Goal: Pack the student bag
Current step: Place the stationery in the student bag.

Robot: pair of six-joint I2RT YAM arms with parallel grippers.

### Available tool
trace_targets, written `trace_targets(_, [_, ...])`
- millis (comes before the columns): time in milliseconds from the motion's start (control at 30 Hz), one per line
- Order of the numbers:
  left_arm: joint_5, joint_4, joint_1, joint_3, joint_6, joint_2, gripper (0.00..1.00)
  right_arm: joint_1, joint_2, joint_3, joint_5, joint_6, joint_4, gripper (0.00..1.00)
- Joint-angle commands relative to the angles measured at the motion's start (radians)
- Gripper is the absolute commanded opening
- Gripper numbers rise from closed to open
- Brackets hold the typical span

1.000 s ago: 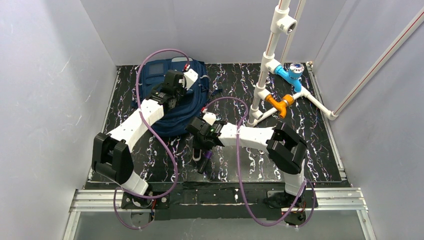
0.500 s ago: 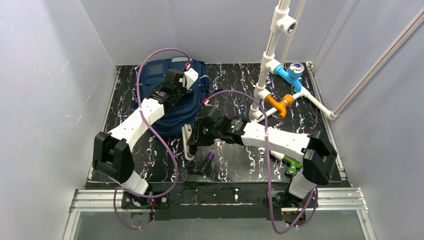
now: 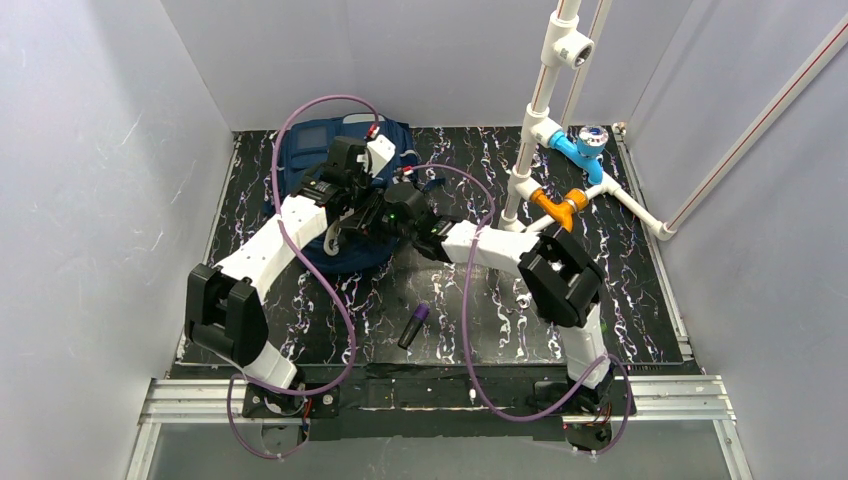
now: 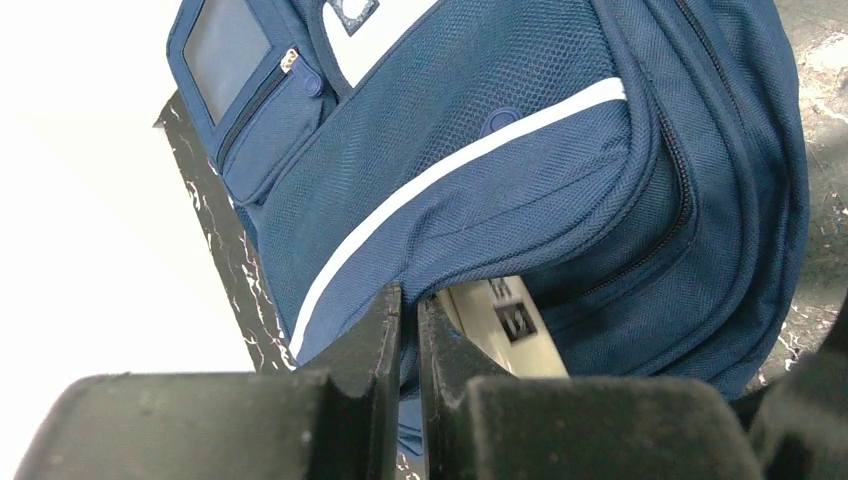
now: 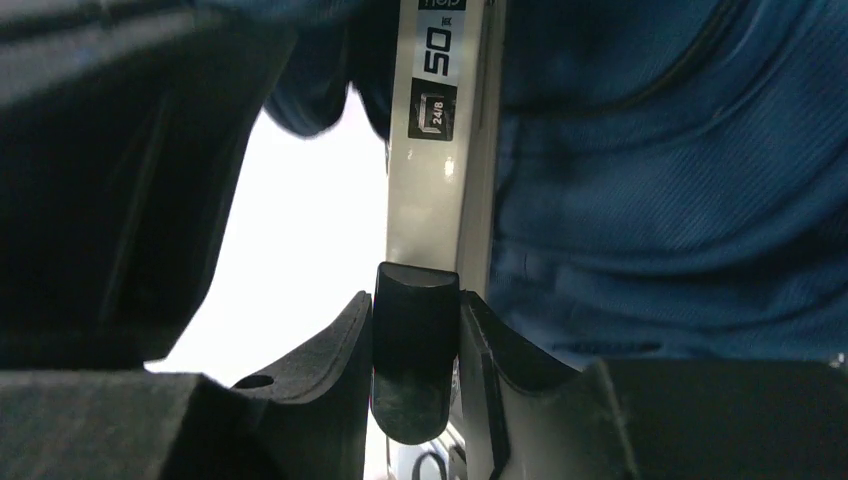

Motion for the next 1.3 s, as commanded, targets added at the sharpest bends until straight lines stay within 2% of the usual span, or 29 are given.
trace_targets(0, [-0.04,0.013,0.025,0.05,-0.003,-0.079,0.0,-0.019,-0.004,0.051,0.131,0.12,0.286,0.01])
trace_targets(100, [-0.021,0.013,0.028,0.047,-0.005,-0.088,0.0,-0.034,0.022,0.016,0.196,0.182,0.426,0.01])
trace_targets(267, [0.015,0.032,0.042,0.036,0.0,-0.089,0.0,-0.042,0.097,0.044,0.332,0.219,0.456,0.01])
trace_targets(367, [0.042,0.05,0.056,0.024,0.004,-0.097,0.0,-0.043,0.175,0.101,0.388,0.28,0.43,0.22])
trace_targets(500, [0.072,0.073,0.069,0.004,0.013,-0.106,0.0,-0.046,0.253,0.183,0.445,0.258,0.424,0.39])
trace_targets(533, [0.076,0.081,0.071,-0.005,0.012,-0.109,0.0,-0.049,0.277,0.206,0.439,0.257,0.421,0.45])
trace_targets(667, [0.082,0.087,0.071,-0.014,0.012,-0.107,0.0,-0.052,0.349,0.321,0.297,0.219,0.384,0.61])
trace_targets(733, [0.076,0.083,0.074,-0.015,0.015,-0.104,0.0,-0.052,0.327,0.292,0.233,0.187,0.372,0.69])
trace_targets(867, [0.079,0.084,0.074,-0.015,0.006,-0.106,0.0,-0.059,0.235,0.106,0.181,0.184,0.39,0.78])
trace_targets(1000, [0.079,0.081,0.075,-0.018,0.004,-0.101,0.0,-0.071,0.193,0.022,0.121,0.164,0.415,0.78])
trace_targets(1167, [0.08,0.089,0.076,-0.028,0.007,-0.11,0.0,-0.076,0.213,0.031,0.089,0.105,0.46,0.73])
trace_targets(1267, [0.095,0.08,0.076,-0.02,0.0,-0.11,0.0,-0.081,0.272,0.094,0.073,0.133,0.49,0.59])
